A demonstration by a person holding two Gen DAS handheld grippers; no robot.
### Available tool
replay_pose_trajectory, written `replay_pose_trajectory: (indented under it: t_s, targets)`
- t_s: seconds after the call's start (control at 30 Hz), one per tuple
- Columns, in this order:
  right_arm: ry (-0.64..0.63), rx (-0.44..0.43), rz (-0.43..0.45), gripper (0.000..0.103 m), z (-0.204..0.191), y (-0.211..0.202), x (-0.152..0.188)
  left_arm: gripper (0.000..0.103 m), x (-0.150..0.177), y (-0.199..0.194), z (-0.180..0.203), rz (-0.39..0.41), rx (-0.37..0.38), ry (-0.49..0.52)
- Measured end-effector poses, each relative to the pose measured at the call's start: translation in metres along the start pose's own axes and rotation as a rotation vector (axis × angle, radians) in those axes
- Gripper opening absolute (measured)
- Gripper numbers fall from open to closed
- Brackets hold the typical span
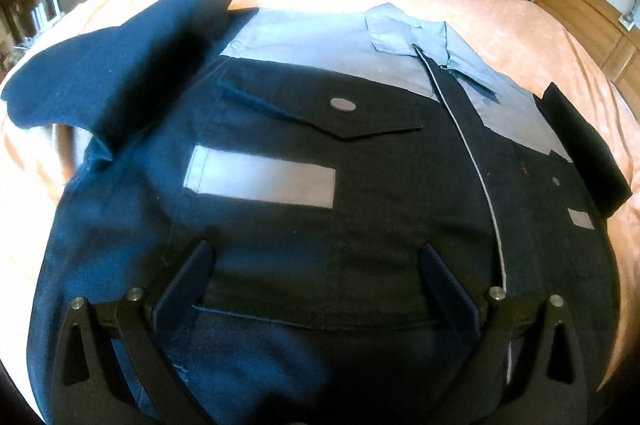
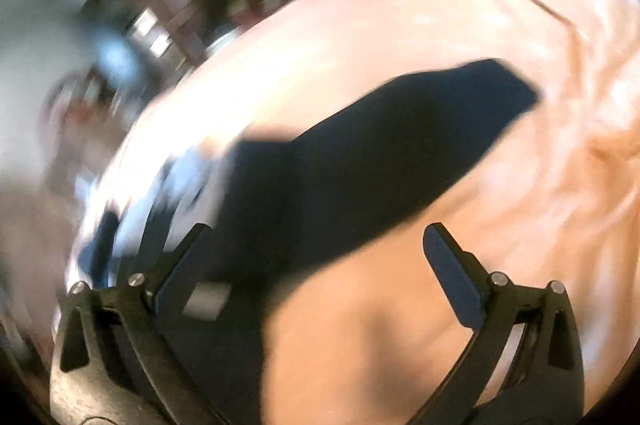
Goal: Fold small clothes
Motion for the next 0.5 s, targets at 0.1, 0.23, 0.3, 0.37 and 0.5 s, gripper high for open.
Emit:
replay_pose_trajectory:
  t_s: [0.1, 0.23, 0.3, 0.37, 0.5]
  targets:
    - [0.287, -0.035, 0.009, 0.060, 0.091, 0.017, -0.054, 0.103, 0.000, 0.000, 0.002, 0.001, -0.004, 0.006]
    - [0.344, 0.016, -0.007, 0.060, 0.135, 0.036, -0.078, 0.103, -0.002, 0.003, 0.002, 0.002, -0.001, 0.010]
    - [0.346, 0.025, -0.033, 0.060, 0.141, 0.049, -0.081, 0.103, -0.002, 0.005, 0.003, 0.003, -0.004, 0.012]
    - [0.336, 0.028, -0.038, 0.060, 0.143, 0.058, -0.083, 0.103, -0.003, 0.006, 0.003, 0.004, -0.008, 0.014]
    - [0.303, 0.041, -0.045, 0.059, 0.138, 0.068, -0.088, 0.103, -0.003, 0.007, 0.003, 0.007, -0.011, 0.016]
Point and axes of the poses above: each gripper's, at about its wrist camera, not at the fingertips, and y roughly the way its jaws point, z to its right, x to its underside, the point moved 7 cm from there along y, roughly the way its jaws point, and after that the axes turned 2 degrees about -x, right-handed, at the moved point
